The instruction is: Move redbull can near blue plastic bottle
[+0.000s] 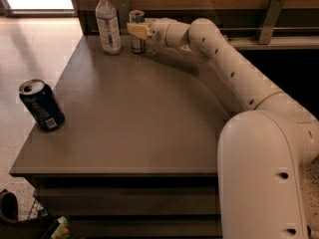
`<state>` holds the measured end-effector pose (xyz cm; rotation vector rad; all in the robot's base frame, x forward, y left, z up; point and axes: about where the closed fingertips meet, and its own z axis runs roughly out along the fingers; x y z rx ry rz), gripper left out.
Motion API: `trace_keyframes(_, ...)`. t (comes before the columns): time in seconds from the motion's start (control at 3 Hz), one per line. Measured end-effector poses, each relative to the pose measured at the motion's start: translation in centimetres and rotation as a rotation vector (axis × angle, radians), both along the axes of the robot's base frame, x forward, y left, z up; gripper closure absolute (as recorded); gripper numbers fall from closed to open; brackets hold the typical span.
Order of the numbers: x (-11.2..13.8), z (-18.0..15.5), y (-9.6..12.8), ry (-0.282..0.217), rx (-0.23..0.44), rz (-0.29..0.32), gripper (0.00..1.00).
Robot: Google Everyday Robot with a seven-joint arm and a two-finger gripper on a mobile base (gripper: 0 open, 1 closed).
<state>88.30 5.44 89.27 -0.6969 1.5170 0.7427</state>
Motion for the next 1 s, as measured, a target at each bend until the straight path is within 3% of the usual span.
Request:
trace_keyframes(0.67, -0.09, -0.25, 0.73, 0.004, 0.003, 0.009, 0.00)
trace_keyframes(1.0, -0.09, -0.26, 0.79, 0.005, 0.003, 0.010, 0.00)
